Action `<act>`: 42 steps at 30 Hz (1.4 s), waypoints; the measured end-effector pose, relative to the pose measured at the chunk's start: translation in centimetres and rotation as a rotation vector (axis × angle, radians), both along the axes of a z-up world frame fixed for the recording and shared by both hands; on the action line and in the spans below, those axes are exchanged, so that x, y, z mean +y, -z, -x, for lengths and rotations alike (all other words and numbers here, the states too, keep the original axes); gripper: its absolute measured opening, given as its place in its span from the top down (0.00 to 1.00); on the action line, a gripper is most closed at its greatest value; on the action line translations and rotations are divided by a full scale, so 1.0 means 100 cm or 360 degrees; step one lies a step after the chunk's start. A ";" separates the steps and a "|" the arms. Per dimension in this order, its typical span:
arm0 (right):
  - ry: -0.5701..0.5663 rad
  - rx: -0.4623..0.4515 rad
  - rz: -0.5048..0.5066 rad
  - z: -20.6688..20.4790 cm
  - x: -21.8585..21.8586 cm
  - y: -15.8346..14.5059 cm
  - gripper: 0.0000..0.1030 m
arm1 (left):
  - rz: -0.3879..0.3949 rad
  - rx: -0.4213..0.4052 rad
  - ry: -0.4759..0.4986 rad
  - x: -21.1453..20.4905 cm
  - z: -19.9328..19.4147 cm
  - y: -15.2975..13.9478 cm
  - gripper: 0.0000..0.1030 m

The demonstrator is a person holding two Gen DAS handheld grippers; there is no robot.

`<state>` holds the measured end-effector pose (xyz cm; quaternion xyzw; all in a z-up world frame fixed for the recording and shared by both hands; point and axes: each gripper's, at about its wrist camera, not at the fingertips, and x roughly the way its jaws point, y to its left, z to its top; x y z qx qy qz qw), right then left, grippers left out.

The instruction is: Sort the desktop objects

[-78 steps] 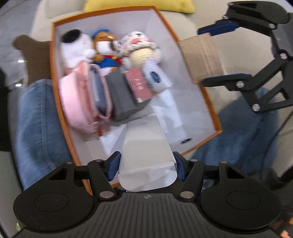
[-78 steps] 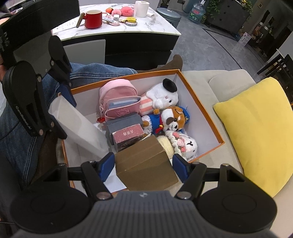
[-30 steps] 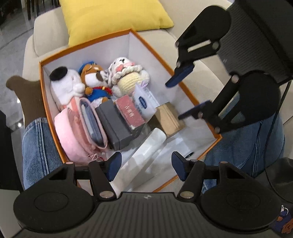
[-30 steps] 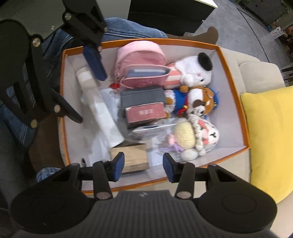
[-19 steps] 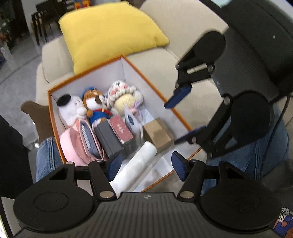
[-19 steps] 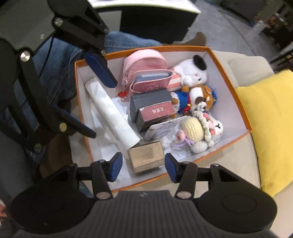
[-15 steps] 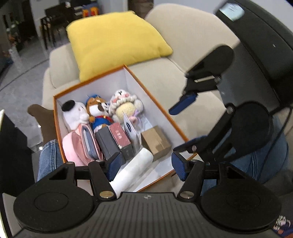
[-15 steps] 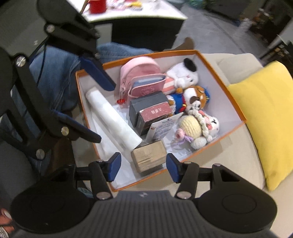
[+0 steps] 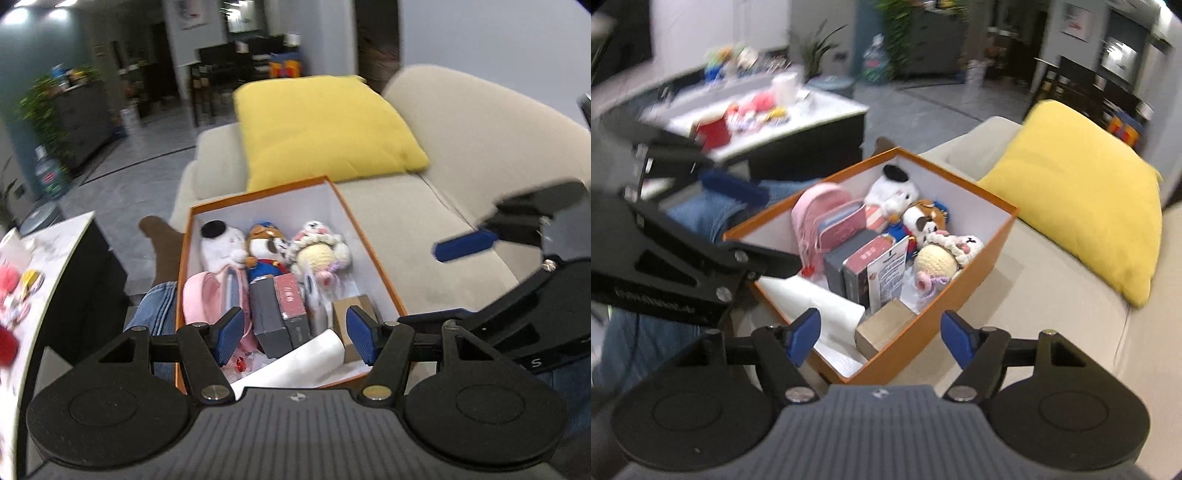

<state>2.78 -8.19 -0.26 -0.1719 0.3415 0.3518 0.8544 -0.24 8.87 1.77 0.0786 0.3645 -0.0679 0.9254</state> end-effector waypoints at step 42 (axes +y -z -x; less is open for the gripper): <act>0.0407 0.0065 -0.0226 -0.012 0.001 0.080 0.05 | -0.0060 0.0002 -0.0455 0.019 0.002 0.071 0.16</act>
